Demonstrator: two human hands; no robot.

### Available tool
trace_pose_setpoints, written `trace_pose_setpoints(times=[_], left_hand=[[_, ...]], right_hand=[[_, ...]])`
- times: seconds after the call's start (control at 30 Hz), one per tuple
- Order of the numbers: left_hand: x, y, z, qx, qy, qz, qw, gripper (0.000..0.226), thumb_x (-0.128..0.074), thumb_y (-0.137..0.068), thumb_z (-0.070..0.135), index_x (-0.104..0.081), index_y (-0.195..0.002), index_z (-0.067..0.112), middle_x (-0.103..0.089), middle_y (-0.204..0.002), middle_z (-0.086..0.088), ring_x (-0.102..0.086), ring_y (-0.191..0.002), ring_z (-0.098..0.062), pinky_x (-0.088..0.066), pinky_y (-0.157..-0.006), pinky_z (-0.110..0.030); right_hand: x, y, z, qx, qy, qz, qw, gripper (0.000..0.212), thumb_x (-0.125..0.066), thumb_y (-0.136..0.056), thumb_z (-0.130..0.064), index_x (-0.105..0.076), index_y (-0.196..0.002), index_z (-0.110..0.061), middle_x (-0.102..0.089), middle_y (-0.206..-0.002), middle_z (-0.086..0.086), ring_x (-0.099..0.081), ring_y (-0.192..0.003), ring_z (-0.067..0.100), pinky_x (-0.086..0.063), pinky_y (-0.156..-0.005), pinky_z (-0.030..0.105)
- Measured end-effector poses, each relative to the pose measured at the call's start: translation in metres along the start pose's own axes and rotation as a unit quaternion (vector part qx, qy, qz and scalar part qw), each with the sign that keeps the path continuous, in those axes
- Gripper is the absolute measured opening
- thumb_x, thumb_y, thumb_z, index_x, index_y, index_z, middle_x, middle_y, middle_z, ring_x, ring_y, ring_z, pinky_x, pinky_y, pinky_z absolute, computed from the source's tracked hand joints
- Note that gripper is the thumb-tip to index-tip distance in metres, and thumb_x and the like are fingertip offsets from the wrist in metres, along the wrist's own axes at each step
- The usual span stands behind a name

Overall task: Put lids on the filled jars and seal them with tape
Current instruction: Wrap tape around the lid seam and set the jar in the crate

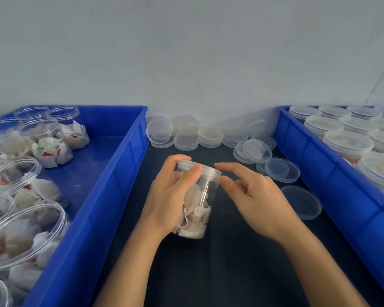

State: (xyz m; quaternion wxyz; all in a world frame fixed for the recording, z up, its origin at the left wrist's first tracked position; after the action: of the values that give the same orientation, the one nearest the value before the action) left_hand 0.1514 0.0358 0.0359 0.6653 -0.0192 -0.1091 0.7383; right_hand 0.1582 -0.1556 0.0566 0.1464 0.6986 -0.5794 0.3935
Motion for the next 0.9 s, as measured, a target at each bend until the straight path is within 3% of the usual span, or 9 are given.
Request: trace_pose_setpoints(times=[0.13,0.27,0.33,0.43,0.5,0.57,0.63,0.77,0.9], left_hand=[[-0.001,0.000,0.001,-0.002,0.003,-0.013,1.000,0.049,-0.062,-0.082,0.072,-0.066,-0.120,0.042,-0.074,-0.107,0.007,-0.072,-0.107,-0.017,-0.056,-0.097,-0.045],[-0.007,0.001,0.001,-0.007,0.013,-0.054,0.998,0.041,-0.061,-0.094,0.056,-0.065,-0.128,0.034,-0.072,-0.110,0.007,-0.072,-0.108,-0.011,-0.054,-0.090,-0.024],[-0.009,0.000,-0.001,-0.007,0.027,-0.068,0.997,0.041,-0.058,-0.096,0.051,-0.065,-0.131,0.030,-0.073,-0.111,0.006,-0.073,-0.108,-0.010,-0.054,-0.089,-0.020],[-0.009,-0.001,-0.006,0.002,0.035,-0.077,0.996,0.043,-0.052,-0.099,0.052,-0.064,-0.135,0.031,-0.074,-0.114,0.003,-0.073,-0.111,-0.014,-0.055,-0.091,-0.026],[-0.009,-0.001,-0.012,0.020,0.025,-0.078,0.996,0.048,-0.048,-0.099,0.057,-0.061,-0.140,0.037,-0.073,-0.120,0.008,-0.070,-0.118,-0.013,-0.053,-0.098,-0.033],[-0.008,-0.001,-0.013,0.015,-0.027,-0.073,0.997,0.056,-0.042,-0.097,0.070,-0.052,-0.148,0.049,-0.067,-0.127,0.028,-0.061,-0.127,0.002,-0.046,-0.109,-0.034],[0.002,-0.002,-0.006,-0.013,-0.116,-0.028,0.993,0.066,-0.038,-0.089,0.083,-0.044,-0.149,0.055,-0.059,-0.121,0.042,-0.055,-0.120,0.015,-0.045,-0.104,-0.028],[0.021,0.000,0.015,-0.062,-0.196,0.092,0.974,0.051,-0.047,-0.087,0.081,-0.056,-0.123,0.046,-0.064,-0.107,0.029,-0.066,-0.098,0.005,-0.058,-0.082,-0.031],[0.008,0.007,0.022,-0.055,-0.224,0.107,0.967,0.040,-0.037,-0.099,0.072,-0.060,-0.116,0.046,-0.068,-0.108,0.024,-0.066,-0.102,0.001,-0.058,-0.089,-0.041]], right_hand=[[-0.004,-0.002,0.003,-0.005,-0.008,-0.018,1.000,0.029,-0.045,-0.105,-0.055,-0.054,-0.134,-0.056,-0.053,-0.059,-0.004,-0.050,-0.055,0.008,-0.038,-0.059,0.025],[-0.010,-0.001,0.006,-0.011,-0.043,-0.059,0.997,0.031,-0.045,-0.105,-0.058,-0.053,-0.134,-0.059,-0.060,-0.071,0.009,-0.053,-0.061,0.016,-0.050,-0.066,0.039],[-0.012,0.000,0.006,-0.010,-0.062,-0.073,0.995,0.031,-0.044,-0.105,-0.057,-0.052,-0.136,-0.061,-0.058,-0.071,0.012,-0.048,-0.060,0.013,-0.047,-0.065,0.040],[-0.014,0.001,0.005,-0.008,-0.076,-0.082,0.994,0.028,-0.045,-0.107,-0.053,-0.054,-0.133,-0.059,-0.058,-0.070,0.007,-0.047,-0.059,0.017,-0.045,-0.062,0.042],[-0.013,0.001,0.004,-0.006,-0.074,-0.070,0.995,0.028,-0.046,-0.108,-0.051,-0.057,-0.132,-0.056,-0.052,-0.063,-0.002,-0.043,-0.056,0.009,-0.040,-0.059,0.035],[-0.012,0.001,0.003,-0.008,-0.067,-0.054,0.996,0.029,-0.046,-0.108,-0.051,-0.059,-0.134,-0.054,-0.054,-0.062,-0.004,-0.046,-0.056,0.005,-0.043,-0.059,0.030],[-0.011,0.001,0.004,-0.016,-0.055,-0.038,0.998,0.031,-0.046,-0.107,-0.052,-0.060,-0.135,-0.052,-0.059,-0.063,-0.009,-0.052,-0.059,0.004,-0.047,-0.062,0.030],[-0.011,0.002,0.005,-0.036,-0.016,-0.014,0.999,0.032,-0.041,-0.106,-0.059,-0.062,-0.129,-0.053,-0.058,-0.060,-0.019,-0.056,-0.063,0.005,-0.042,-0.061,0.028],[-0.011,0.003,0.000,-0.046,0.024,0.013,0.999,0.035,-0.037,-0.106,-0.061,-0.063,-0.127,-0.051,-0.058,-0.063,-0.029,-0.056,-0.066,0.010,-0.042,-0.063,0.031]])
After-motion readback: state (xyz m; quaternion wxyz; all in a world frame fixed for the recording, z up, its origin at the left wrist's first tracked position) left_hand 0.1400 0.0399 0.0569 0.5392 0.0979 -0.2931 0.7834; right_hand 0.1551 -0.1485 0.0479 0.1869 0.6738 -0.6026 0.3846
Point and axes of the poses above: each hand's wrist, its own y-axis away from the middle knuckle, its own x-axis out of the back of the hand, z = x × y, the point moved 9 cm from there along -y, towards the middle knuckle
